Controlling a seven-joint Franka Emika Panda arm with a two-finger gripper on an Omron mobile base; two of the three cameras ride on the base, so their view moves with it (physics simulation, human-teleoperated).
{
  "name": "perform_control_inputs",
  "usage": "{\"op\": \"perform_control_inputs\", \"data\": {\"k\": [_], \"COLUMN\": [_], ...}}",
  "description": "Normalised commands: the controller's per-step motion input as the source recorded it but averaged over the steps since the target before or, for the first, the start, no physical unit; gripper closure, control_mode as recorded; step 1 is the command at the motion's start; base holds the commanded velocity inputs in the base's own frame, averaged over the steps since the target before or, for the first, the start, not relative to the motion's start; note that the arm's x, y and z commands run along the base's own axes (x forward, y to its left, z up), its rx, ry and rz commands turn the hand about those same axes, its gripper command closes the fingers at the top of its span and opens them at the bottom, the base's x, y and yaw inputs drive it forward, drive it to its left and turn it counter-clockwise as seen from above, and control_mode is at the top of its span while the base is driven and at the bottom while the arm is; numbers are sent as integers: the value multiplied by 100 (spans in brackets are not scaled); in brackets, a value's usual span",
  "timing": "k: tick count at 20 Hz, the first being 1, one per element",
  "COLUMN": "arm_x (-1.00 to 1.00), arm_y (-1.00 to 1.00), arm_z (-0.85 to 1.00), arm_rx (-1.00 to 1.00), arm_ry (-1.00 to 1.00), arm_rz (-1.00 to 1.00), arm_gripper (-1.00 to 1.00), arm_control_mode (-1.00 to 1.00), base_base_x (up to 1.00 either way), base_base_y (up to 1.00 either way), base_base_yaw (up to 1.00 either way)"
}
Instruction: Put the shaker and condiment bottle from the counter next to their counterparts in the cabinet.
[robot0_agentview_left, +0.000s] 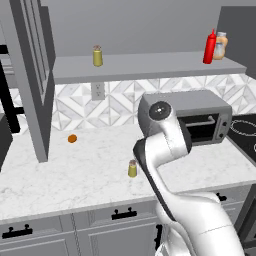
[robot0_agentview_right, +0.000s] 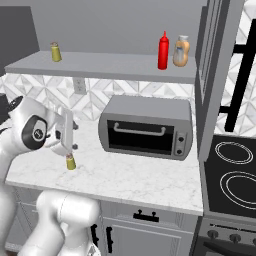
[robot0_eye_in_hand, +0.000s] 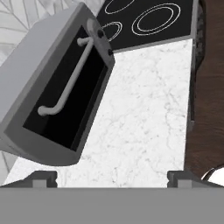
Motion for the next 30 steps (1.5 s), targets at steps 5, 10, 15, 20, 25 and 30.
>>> {"op": "perform_control_inputs", "data": {"k": [5, 10, 15, 20, 25, 30], "arm_x": [0, 2, 43, 47, 40, 41], "arm_y": [96, 12, 52, 82, 69, 12], "arm_z": [-29, -1, -13, -20, -17, -62], "arm_rx": [-20, 0, 0, -1, -1, -31], "arm_ry": [-21, 2, 3, 16, 19, 33], "arm_rz": [-17, -1, -2, -3, -11, -27], "arm_gripper": [-100, -100, -100, -100, -100, -100], "arm_control_mode": [-100, -100, -100, -100, -100, -100], "base_base_x": [0, 0, 0, 0, 0, 0], "base_base_y": [0, 0, 0, 0, 0, 0], "base_base_yaw": [0, 0, 0, 0, 0, 0]}}
